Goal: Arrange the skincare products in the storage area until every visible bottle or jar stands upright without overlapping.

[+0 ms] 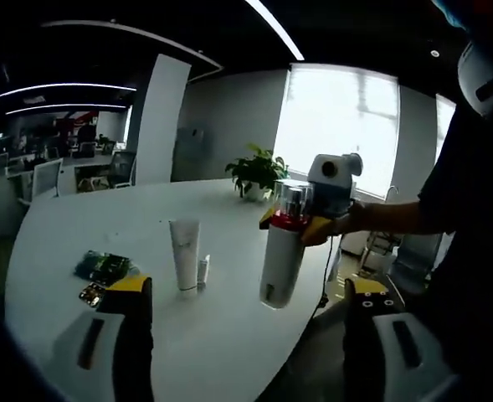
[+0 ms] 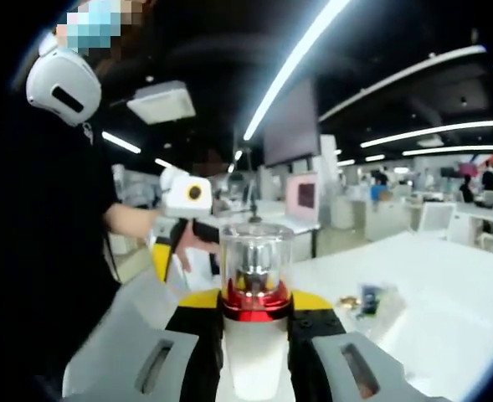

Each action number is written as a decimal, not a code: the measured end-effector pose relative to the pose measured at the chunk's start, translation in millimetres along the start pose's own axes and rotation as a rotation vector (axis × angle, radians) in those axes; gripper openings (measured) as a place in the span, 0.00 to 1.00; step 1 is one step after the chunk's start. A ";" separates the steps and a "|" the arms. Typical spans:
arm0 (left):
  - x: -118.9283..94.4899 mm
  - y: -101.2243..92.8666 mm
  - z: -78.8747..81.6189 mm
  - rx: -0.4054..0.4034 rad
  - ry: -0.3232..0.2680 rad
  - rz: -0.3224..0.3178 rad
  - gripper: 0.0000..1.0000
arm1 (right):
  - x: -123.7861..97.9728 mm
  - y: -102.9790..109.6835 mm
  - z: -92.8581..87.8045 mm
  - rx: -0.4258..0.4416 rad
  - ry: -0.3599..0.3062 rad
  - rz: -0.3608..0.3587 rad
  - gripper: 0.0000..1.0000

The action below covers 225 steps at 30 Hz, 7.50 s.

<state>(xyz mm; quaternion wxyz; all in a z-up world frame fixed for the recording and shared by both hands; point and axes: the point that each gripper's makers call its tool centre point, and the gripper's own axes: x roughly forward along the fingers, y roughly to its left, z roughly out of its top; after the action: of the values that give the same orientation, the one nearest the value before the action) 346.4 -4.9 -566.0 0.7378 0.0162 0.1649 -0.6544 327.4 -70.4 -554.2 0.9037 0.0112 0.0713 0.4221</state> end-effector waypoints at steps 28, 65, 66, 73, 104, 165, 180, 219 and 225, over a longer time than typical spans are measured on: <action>2.3 45.5 -51.0 -0.108 0.061 0.123 0.99 | 5.9 -94.5 -79.3 -0.017 -0.026 -0.076 0.20; 15.4 79.6 -80.8 -0.146 0.172 0.146 0.99 | 5.7 -186.8 -110.0 -0.057 -0.032 -0.093 0.20; 15.2 79.9 -81.1 -0.147 0.173 0.147 0.99 | 4.2 -189.9 -111.6 -0.061 -0.033 -0.089 0.20; 16.5 78.9 -84.0 -0.145 0.187 0.148 0.98 | 4.2 -191.6 -112.0 -0.084 -0.053 -0.077 0.20; 18.0 70.9 -88.3 -0.136 0.213 0.136 0.98 | 4.7 -178.3 -109.7 -0.030 -0.085 -0.079 0.22; -39.6 71.9 -58.7 -0.207 0.197 0.299 0.99 | -53.8 -83.7 -62.3 0.288 0.014 -0.459 0.75; -49.3 70.7 -52.3 -0.213 0.208 0.300 0.99 | -63.7 -48.9 -44.9 0.314 0.070 -0.526 0.92; -57.3 74.8 -52.7 -0.211 0.238 0.288 0.97 | -90.3 -31.5 -38.1 0.372 0.054 -0.621 0.99; -50.4 79.2 -56.9 -0.245 0.260 0.292 0.95 | -92.8 -33.6 -40.8 0.387 0.052 -0.628 0.99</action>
<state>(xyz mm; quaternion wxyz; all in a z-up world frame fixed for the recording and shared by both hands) 406.2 68.4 -621.7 0.7937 0.0344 0.3328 -0.5081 288.5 -164.6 -586.2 0.9682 0.1488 0.1728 0.1030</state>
